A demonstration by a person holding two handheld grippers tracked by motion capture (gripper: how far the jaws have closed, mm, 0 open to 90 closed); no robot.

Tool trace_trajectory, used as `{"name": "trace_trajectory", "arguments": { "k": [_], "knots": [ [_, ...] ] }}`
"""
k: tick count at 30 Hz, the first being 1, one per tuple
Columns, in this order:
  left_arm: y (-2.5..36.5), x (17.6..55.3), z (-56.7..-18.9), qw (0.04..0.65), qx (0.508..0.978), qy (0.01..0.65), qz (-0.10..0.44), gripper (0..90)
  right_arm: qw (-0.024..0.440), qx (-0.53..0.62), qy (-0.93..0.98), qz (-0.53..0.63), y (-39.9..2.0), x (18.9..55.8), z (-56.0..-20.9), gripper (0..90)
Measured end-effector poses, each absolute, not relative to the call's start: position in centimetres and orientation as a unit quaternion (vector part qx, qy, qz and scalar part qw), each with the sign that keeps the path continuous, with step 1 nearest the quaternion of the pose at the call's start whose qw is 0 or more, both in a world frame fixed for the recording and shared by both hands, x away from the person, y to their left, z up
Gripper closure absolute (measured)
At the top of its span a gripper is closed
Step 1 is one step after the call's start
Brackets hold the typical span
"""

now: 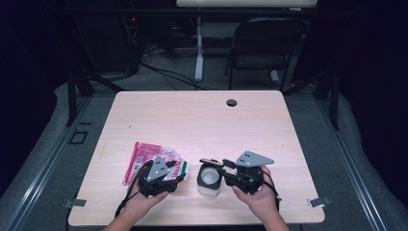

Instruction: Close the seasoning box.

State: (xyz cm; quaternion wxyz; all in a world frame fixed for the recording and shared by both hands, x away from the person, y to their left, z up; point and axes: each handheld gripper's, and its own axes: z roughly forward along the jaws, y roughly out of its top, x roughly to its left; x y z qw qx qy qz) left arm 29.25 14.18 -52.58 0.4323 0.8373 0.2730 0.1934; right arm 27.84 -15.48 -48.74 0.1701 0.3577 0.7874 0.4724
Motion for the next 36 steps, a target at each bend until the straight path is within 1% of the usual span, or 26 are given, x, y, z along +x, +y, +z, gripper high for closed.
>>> {"name": "trace_trajectory", "arguments": {
  "k": [5,6,12,22,27,32,36],
  "knots": [
    [13.7,29.3,-52.3,0.431,0.837,0.276,0.195,53.4,0.167,0.357,0.791,0.468,-15.5,27.7,-48.7,61.6],
    [13.6,29.3,-52.3,0.431,0.837,0.274,0.197,53.4,0.164,0.359,0.79,0.469,-15.5,27.7,-48.7,61.2],
    [12.6,29.3,-51.8,0.434,0.839,0.268,0.191,67.2,0.161,0.36,0.791,0.468,-15.5,27.4,-48.9,60.0],
    [11.1,29.1,-51.6,0.443,0.848,0.239,0.169,82.5,0.165,0.354,0.8,0.455,-15.7,27.0,-49.1,58.3],
    [10.4,28.7,-51.6,0.448,0.851,0.228,0.152,85.3,0.163,0.348,0.804,0.454,-15.8,26.8,-49.2,57.2],
    [10.1,28.6,-51.2,0.451,0.85,0.225,0.151,85.6,0.157,0.343,0.81,0.448,-15.5,26.7,-49.5,56.2],
    [10.1,28.7,-51.1,0.452,0.85,0.224,0.149,85.6,0.151,0.34,0.813,0.448,-15.4,26.6,-49.7,53.4]
  ]
}}
